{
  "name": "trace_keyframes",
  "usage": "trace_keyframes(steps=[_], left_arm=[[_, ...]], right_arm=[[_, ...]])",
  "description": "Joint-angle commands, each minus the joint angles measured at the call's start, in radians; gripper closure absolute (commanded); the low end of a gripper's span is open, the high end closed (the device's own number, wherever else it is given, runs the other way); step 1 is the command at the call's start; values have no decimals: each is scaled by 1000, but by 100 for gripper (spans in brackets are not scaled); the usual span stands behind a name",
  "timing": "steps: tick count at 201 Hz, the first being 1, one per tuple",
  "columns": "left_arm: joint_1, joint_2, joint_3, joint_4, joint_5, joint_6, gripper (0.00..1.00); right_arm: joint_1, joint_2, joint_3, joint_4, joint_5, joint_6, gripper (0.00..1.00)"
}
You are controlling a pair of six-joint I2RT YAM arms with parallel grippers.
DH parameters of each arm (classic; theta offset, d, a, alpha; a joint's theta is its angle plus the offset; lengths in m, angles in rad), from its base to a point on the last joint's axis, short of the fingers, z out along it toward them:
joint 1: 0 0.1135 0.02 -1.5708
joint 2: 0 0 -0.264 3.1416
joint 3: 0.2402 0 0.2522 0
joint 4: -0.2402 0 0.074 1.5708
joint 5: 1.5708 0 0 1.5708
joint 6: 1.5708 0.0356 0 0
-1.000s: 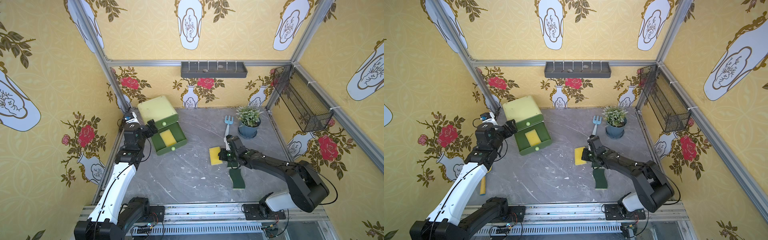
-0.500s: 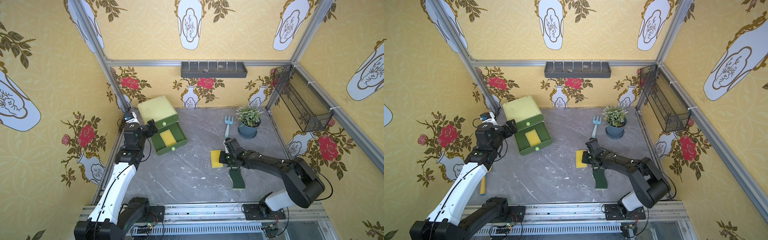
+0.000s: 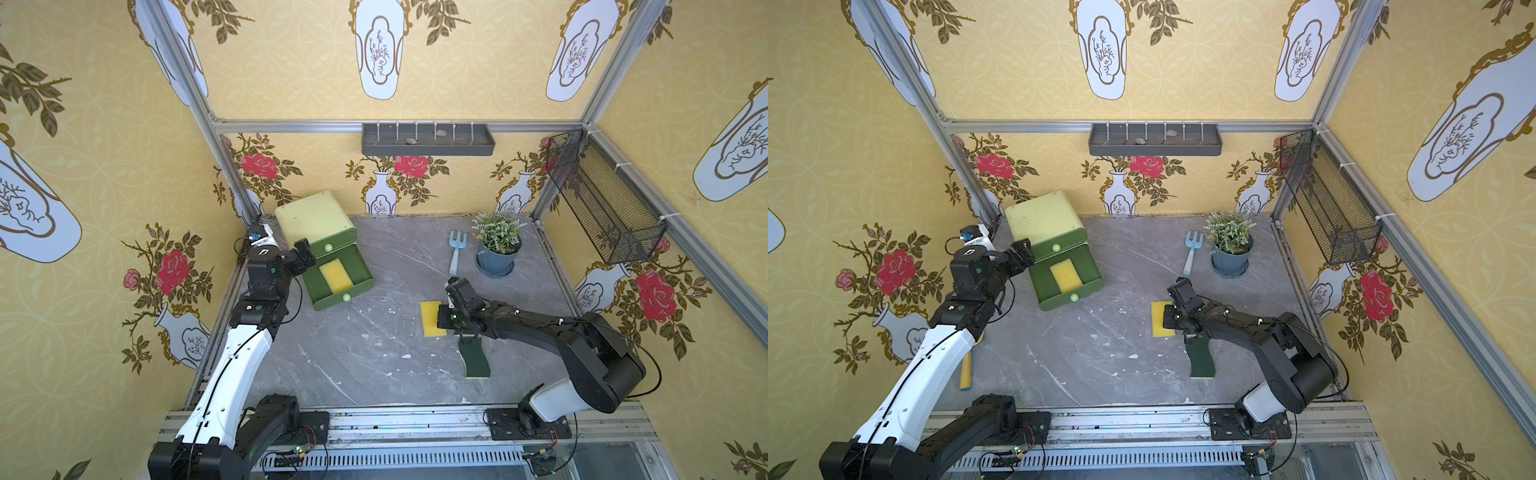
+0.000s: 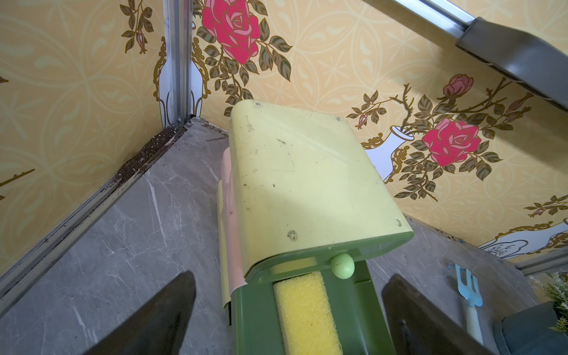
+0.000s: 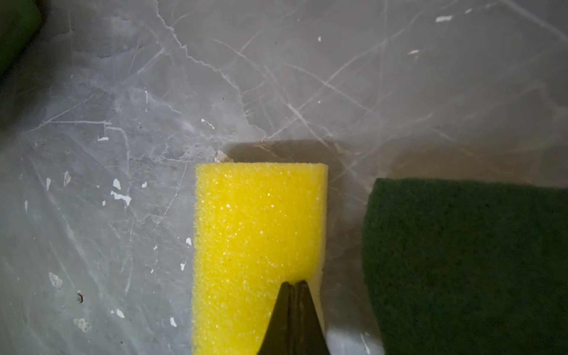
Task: Take the sponge out of the drawer
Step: Place the sponge at the center of the board.
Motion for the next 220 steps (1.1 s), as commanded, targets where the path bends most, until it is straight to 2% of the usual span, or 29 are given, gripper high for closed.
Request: trace_keyframes(steps=[1,17,70,165,220], left_arm=[[2,-1,-4,24,3,4,0],[2,-1,-3,25,3,6,0],[2,-1,-4,25,6,4,0],[2,-3,-3,25,7,4,0],[2,-6,-4,24,13,4,0]], right_arm=[[1,12,5,-45,27,-16,80],[2,16,11,-50,27,-20,69],[3,-14,61,-89,19,-32,53],[3,-51,180,-140,-6,-70,44],[39,25,367,-141,-59,-121,39]])
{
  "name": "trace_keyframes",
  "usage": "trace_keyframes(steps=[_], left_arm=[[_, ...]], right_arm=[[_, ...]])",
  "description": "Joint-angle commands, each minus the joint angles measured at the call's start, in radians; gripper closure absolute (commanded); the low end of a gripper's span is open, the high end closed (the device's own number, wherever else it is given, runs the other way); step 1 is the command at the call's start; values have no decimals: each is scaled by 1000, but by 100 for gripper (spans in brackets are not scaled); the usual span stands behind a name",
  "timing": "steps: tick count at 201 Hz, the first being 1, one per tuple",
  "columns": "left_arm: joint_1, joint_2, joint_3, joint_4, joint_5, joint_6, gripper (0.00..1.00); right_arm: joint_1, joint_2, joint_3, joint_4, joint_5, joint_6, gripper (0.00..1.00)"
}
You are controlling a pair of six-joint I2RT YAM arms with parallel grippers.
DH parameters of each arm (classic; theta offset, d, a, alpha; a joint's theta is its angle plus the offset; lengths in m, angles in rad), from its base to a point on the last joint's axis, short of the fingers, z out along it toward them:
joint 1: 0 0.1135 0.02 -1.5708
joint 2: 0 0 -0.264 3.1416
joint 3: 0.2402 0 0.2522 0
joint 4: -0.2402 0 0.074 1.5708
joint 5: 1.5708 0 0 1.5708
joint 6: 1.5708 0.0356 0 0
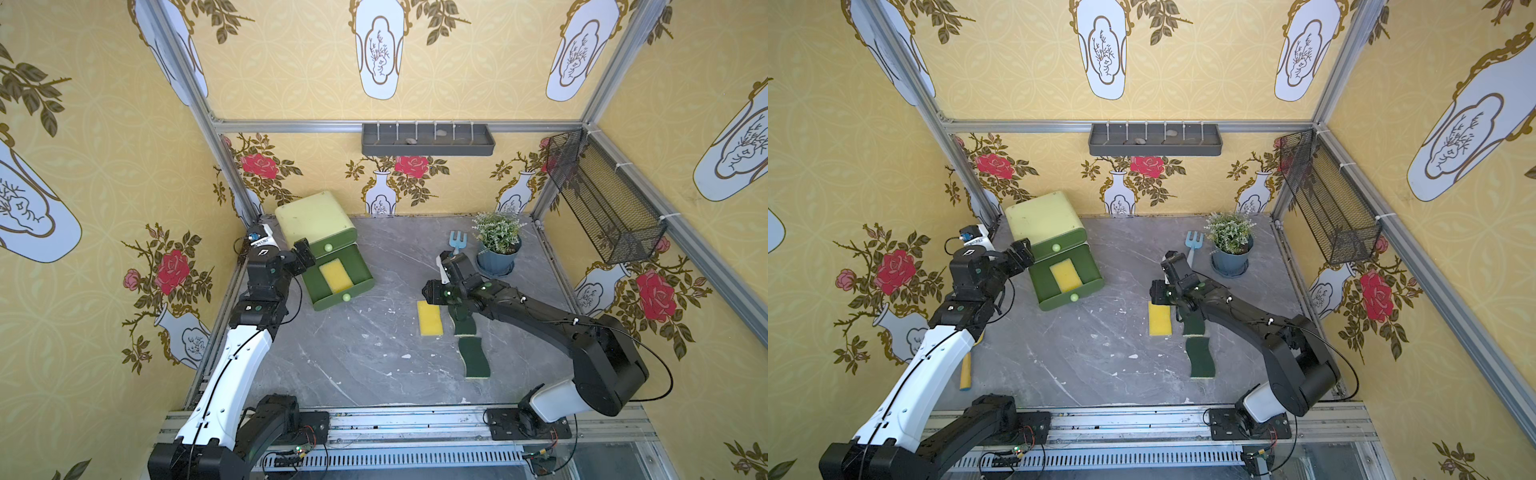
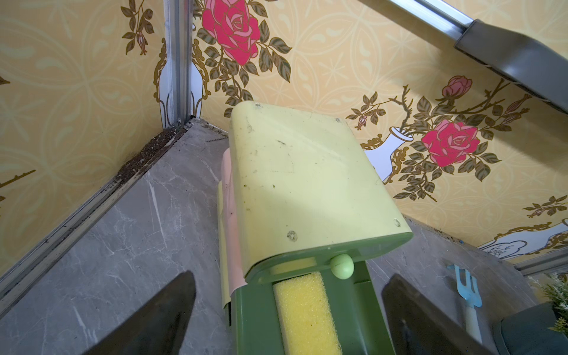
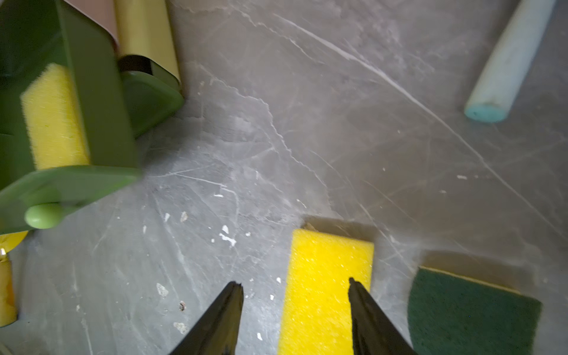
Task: Take the sponge out of the drawer
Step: Place the sponge at the center of the board, then pick up the sponge from the drawer.
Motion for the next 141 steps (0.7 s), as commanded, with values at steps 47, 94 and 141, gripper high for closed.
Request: trace_keyframes(steps=[47,94,141], left_arm=[[1,-4,-3,26,34,6,0],[-24,-5,0,28,102,45,2],[-162,5,45,-106,23,83,3]], right_arm=[[96,141,263,-33,-14,-104,34],[114,152,296,-31,-9,-124,29],[114,35,183,-19,52,-176,25]])
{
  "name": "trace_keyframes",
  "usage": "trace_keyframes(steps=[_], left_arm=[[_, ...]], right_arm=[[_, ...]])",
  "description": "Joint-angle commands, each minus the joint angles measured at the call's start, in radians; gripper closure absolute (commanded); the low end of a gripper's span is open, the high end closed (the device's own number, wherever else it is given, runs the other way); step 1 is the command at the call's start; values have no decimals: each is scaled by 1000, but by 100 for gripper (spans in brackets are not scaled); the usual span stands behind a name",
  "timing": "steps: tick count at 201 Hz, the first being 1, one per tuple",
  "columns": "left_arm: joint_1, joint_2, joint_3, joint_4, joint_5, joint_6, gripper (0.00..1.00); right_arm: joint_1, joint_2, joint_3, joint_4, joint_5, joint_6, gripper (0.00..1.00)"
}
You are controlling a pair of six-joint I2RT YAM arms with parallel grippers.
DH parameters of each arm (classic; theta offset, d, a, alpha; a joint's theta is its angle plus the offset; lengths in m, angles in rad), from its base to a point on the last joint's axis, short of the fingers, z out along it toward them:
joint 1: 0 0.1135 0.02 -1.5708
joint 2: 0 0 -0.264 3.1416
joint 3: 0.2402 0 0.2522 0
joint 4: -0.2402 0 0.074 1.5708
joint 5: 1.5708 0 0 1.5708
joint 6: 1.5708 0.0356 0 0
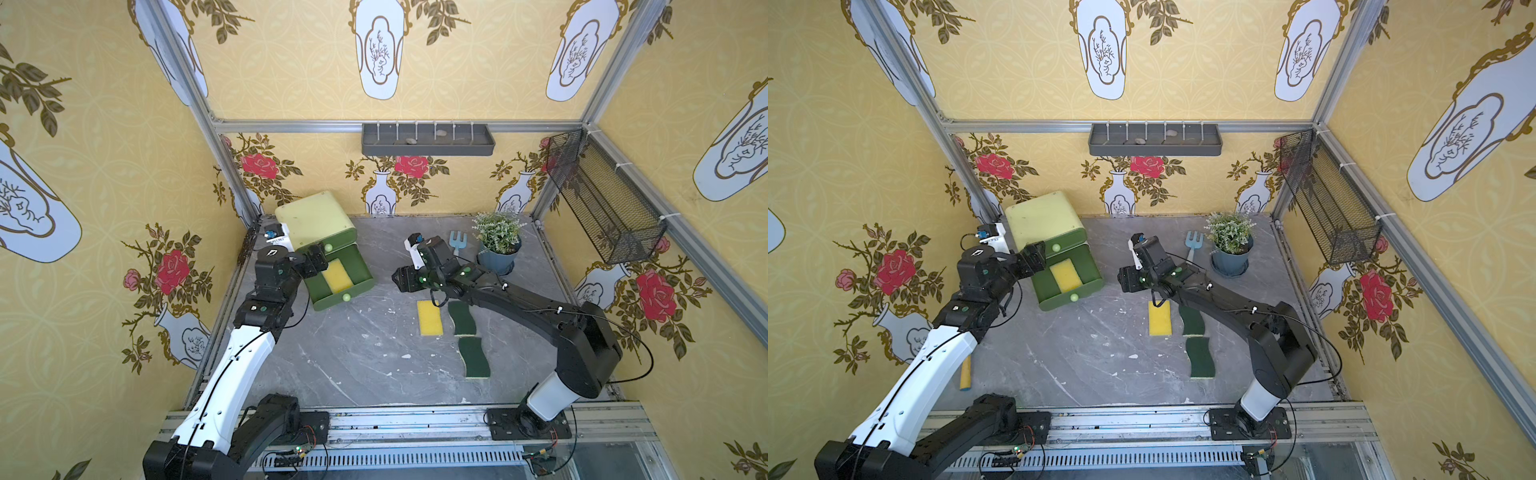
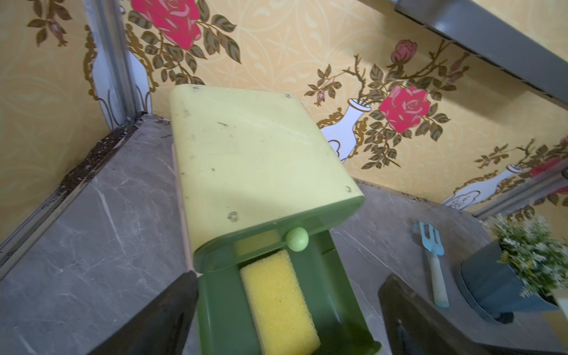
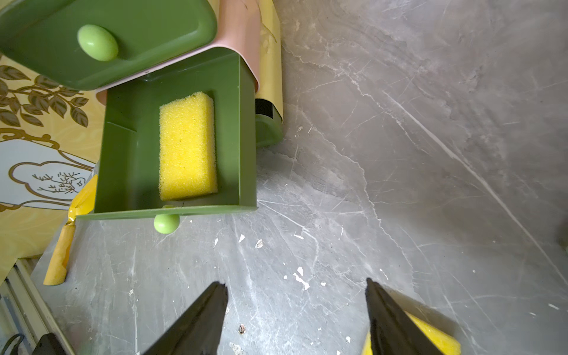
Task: Take the sponge out of the drawer
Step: Pick up the sponge from the drawer.
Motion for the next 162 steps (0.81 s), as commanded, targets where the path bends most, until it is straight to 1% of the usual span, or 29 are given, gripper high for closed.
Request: trace_keyframes(steps=[1,35,52,72,83,104,136,154,162], left_arm=[[-52,9,27,-87,-53,18,3],[-121,51,69,-224,-100,-26,7],[-125,79,77,-273,-103,-69,10],[-127,123,81,-321,-133,-111,10],[-127,147,80,-331,-140,-121,10],[-126,200,83,-333,-120,-148,11],[-126,278,99,-318,-74,-178,14],[-127,320,123,-332,-76,-188,20],[-127,336,128,-333,-76,-196,21]], right_arm=[[1,-58,-48,12,54,-48,25],[-3,-173,-171,81,91,-81,24],[-5,-233,-251,154,96,-94,24],[-10,-293,-333,239,100,-112,24],[-15,-316,-369,276,100,-122,24],[-29,-357,-434,347,101,-136,24],[-57,-404,-513,440,54,-131,24],[-65,-415,-534,458,46,-128,24],[-70,-417,-537,455,45,-125,24]])
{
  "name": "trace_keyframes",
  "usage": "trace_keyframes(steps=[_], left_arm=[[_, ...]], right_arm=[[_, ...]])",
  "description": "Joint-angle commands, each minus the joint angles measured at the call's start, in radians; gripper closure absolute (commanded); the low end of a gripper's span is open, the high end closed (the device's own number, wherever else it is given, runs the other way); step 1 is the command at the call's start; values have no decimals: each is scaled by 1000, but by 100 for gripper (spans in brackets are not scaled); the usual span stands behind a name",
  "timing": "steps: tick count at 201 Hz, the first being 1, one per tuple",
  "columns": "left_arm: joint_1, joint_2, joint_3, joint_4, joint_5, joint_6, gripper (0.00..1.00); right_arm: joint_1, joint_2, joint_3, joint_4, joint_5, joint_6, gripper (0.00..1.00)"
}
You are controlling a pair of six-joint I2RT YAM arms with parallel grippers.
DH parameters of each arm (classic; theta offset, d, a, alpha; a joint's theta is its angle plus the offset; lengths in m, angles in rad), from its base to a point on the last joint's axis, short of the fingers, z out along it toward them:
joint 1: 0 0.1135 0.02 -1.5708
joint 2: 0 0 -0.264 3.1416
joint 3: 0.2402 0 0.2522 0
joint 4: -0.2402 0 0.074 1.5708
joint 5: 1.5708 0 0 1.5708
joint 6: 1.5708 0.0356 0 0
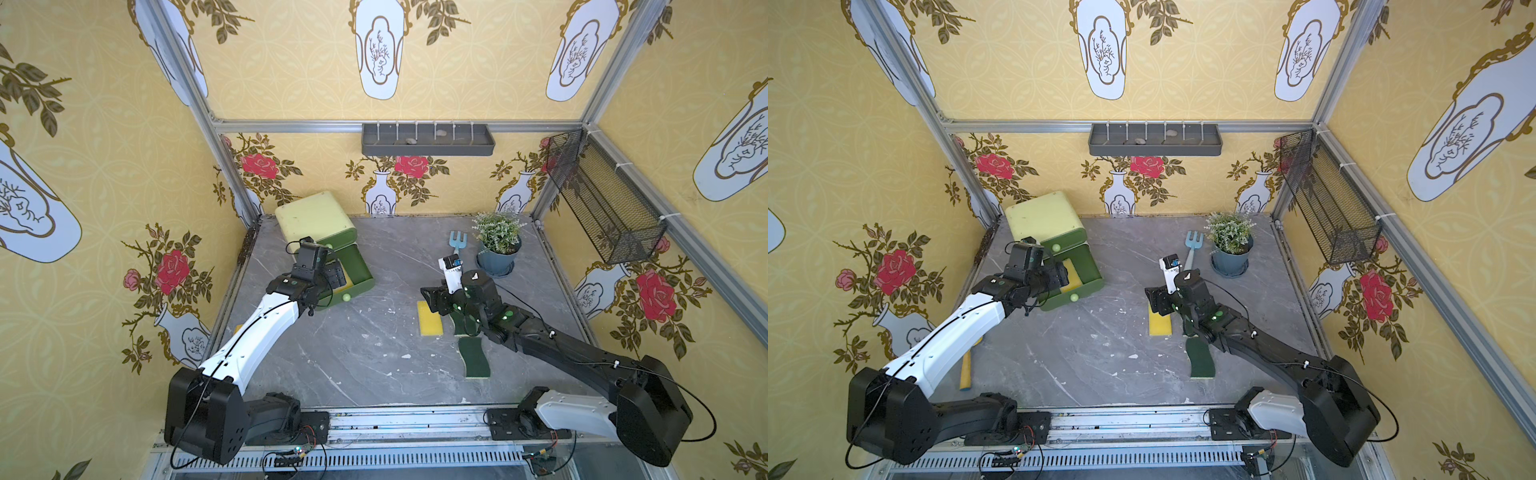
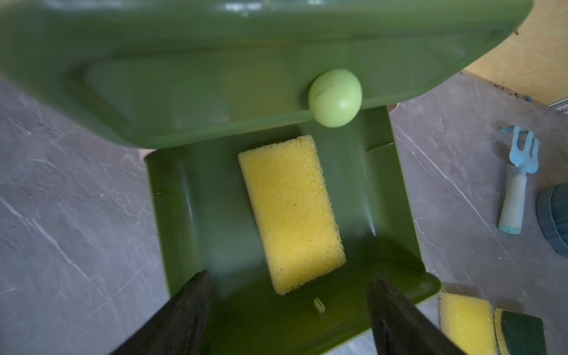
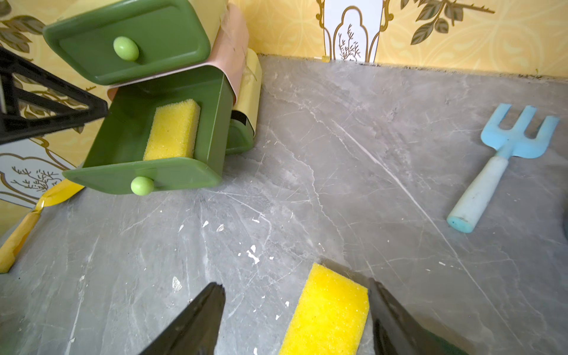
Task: Take the sponge out of the drawer
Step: Pick up the sponge from the drawer.
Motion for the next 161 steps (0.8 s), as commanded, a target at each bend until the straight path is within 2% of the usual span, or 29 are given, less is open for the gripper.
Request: trace_keyframes(steps=[1,80,161], left_arm=[[0,40,18,-6,11,-29,21],[1,139,43,-7,-16,-81,30],[0,214,55,18,-30,-151,35]], right_arm=[[-8,-12,-14,95,-23,2,24],[-25,0,-20,91,-36,19,23],[-33,34,-10,83,-43,22,23]])
